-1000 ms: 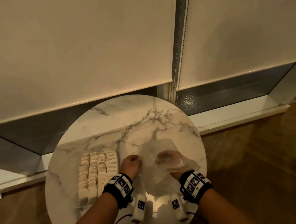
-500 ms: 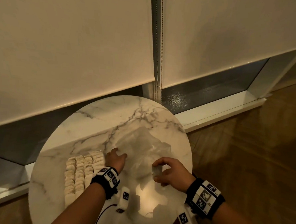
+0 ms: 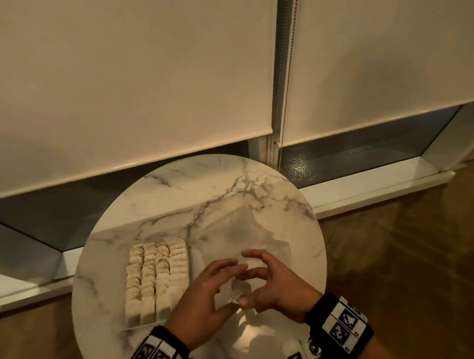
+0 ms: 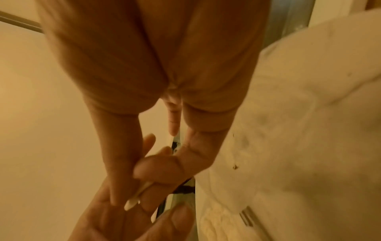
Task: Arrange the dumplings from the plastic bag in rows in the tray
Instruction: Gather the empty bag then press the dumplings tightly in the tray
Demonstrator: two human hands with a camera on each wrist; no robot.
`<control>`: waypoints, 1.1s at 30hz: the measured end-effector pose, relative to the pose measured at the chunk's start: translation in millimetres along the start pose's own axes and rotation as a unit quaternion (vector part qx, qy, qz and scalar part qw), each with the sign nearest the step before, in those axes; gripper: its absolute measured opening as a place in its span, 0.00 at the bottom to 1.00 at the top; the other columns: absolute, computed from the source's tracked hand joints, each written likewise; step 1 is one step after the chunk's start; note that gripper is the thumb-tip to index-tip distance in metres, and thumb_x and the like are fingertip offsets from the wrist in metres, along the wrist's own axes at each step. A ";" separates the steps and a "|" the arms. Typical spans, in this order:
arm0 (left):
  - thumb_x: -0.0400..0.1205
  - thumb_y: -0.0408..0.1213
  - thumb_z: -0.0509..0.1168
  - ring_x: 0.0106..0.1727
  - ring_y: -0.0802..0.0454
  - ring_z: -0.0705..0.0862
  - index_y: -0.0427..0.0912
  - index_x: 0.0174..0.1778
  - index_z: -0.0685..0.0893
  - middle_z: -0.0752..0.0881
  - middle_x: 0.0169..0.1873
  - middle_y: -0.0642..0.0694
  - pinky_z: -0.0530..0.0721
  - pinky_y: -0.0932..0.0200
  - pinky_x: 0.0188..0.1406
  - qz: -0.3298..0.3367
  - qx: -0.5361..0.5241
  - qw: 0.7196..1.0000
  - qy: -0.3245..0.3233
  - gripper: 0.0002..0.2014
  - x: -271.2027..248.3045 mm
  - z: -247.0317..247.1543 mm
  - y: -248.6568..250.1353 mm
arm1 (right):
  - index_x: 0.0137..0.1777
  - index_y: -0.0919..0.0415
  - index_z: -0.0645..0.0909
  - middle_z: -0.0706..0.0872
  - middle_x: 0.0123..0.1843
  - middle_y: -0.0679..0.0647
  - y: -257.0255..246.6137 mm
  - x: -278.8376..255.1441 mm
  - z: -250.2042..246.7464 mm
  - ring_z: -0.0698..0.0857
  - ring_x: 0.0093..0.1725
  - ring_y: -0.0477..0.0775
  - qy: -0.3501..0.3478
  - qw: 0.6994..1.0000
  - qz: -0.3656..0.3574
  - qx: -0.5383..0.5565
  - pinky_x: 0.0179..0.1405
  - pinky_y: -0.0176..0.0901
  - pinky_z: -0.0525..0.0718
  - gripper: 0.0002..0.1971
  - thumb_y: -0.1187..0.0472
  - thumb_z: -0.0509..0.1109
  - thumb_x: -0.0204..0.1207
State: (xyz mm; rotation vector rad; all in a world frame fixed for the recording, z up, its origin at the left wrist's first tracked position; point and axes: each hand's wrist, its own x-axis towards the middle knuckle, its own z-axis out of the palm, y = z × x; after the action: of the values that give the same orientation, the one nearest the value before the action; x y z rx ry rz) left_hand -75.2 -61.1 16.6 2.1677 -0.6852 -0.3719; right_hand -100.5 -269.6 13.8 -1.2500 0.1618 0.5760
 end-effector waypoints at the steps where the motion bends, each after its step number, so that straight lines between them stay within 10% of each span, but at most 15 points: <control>1: 0.76 0.39 0.76 0.68 0.68 0.77 0.73 0.69 0.80 0.76 0.68 0.71 0.79 0.73 0.54 -0.001 -0.008 1.000 -0.005 0.29 -4.4 -3.6 -1.3 | 0.73 0.42 0.71 0.83 0.67 0.61 2.2 4.3 6.4 0.86 0.39 0.59 -0.006 1.000 0.011 0.007 0.38 0.50 0.85 0.45 0.72 0.86 0.60; 7: 0.81 0.42 0.72 0.50 0.59 0.88 0.61 0.54 0.91 0.90 0.48 0.63 0.86 0.57 0.48 -0.075 -0.063 0.994 0.044 0.09 -27.1 -20.2 -28.0 | 0.70 0.45 0.74 0.85 0.63 0.62 2.4 25.4 45.5 0.90 0.45 0.68 -0.016 0.998 0.052 0.013 0.38 0.49 0.84 0.36 0.60 0.87 0.64; 11: 0.82 0.46 0.72 0.41 0.54 0.90 0.50 0.46 0.91 0.92 0.38 0.51 0.88 0.46 0.46 -0.174 -0.144 0.970 0.086 0.05 -38.1 -30.9 -44.4 | 0.61 0.43 0.81 0.87 0.55 0.51 -4.9 41.5 64.6 0.90 0.41 0.54 0.022 0.986 -0.022 -0.165 0.30 0.43 0.83 0.17 0.48 0.79 0.73; 16: 0.82 0.40 0.73 0.34 0.54 0.88 0.43 0.44 0.90 0.92 0.34 0.46 0.87 0.53 0.38 -0.217 -0.192 0.953 0.085 0.05 -47.2 -44.0 -60.1 | 0.47 0.48 0.89 0.90 0.45 0.48 -4.7 64.7 84.8 0.85 0.37 0.47 0.029 0.946 -0.115 -0.302 0.45 0.47 0.87 0.03 0.53 0.78 0.75; 25: 0.76 0.33 0.78 0.46 0.45 0.92 0.38 0.51 0.90 0.93 0.44 0.42 0.88 0.57 0.45 -0.235 -0.303 0.914 0.130 0.09 -63.2 -73.7 -91.1 | 0.51 0.58 0.89 0.88 0.39 0.54 0.4 100.7 115.4 0.84 0.32 0.44 0.051 0.956 -0.073 -0.279 0.29 0.30 0.80 0.05 0.61 0.75 0.78; 33: 0.67 0.46 0.82 0.49 0.42 0.91 0.43 0.51 0.91 0.93 0.45 0.42 0.89 0.52 0.50 -0.232 -0.311 0.910 0.144 0.19 -69.2 -84.0 -121.8 | 0.45 0.55 0.89 0.87 0.34 0.49 8.0 119.5 130.8 0.84 0.34 0.46 0.060 0.962 -0.028 -0.263 0.31 0.38 0.82 0.02 0.59 0.75 0.78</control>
State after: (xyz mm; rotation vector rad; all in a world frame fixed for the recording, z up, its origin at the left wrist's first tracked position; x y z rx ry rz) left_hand -49.0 95.0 -23.6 1.6860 0.1287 -0.4310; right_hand -28.2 -108.4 -0.8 -1.8033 0.0745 0.5099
